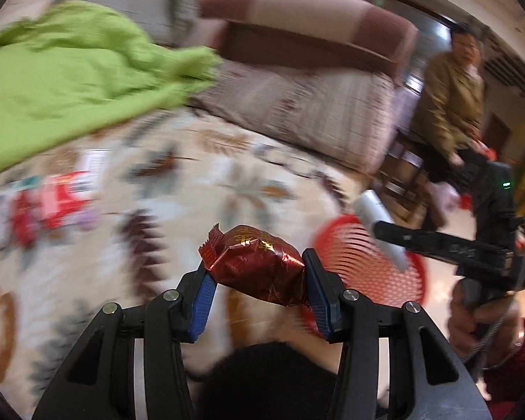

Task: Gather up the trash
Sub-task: 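Release the bottle into the red basket with the right gripper while the left drops the wrapper, then grasp the pink tissue ball with the right gripper while the left grasps the red crumpled wrapper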

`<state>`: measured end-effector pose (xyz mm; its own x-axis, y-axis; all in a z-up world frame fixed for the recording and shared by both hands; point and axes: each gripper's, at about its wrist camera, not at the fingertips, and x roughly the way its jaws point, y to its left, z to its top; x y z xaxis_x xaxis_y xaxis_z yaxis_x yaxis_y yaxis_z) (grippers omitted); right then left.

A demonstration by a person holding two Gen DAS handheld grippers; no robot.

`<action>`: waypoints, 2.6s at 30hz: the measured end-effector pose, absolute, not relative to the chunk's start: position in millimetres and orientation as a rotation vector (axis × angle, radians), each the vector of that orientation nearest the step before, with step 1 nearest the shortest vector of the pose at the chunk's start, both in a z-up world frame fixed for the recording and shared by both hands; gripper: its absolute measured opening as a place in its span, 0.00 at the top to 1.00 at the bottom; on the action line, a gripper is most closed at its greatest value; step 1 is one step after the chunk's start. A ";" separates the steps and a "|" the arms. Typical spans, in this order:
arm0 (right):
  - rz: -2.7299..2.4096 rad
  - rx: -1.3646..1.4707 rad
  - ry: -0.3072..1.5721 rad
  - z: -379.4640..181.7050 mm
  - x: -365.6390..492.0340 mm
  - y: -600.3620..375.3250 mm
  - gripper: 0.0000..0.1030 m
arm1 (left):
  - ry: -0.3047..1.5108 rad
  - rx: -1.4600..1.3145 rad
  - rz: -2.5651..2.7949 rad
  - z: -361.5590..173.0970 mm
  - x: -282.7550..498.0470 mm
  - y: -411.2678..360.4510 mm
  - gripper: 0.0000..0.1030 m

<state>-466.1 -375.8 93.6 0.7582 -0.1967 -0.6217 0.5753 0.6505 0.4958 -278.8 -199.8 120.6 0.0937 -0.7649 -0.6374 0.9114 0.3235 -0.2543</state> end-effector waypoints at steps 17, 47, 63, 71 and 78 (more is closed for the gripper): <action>-0.630 0.809 0.510 88.0 -522.0 -426.0 0.51 | 0.908 0.312 -1.372 99.9 -320.5 -277.4 0.34; -0.068 0.446 0.869 52.4 -125.9 -275.3 0.51 | 0.981 -0.047 -0.689 59.6 -50.9 -47.0 0.33; -0.082 0.540 0.836 37.4 -132.8 -285.5 0.77 | 1.002 0.012 -0.642 28.1 13.3 -123.1 0.60; -0.069 0.525 0.757 56.5 -173.4 -267.6 0.76 | 0.979 0.029 -0.663 30.6 -14.4 -109.4 0.72; -0.038 0.462 0.755 58.8 -193.4 -234.4 0.77 | 0.916 0.042 -0.678 45.8 -84.3 -63.8 0.72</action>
<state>-193.4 -234.4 58.8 0.7325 0.1301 -0.6682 0.1965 0.8994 0.3906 -84.3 -63.8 45.8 0.4180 -0.5229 -0.7429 0.5571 0.7934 -0.2451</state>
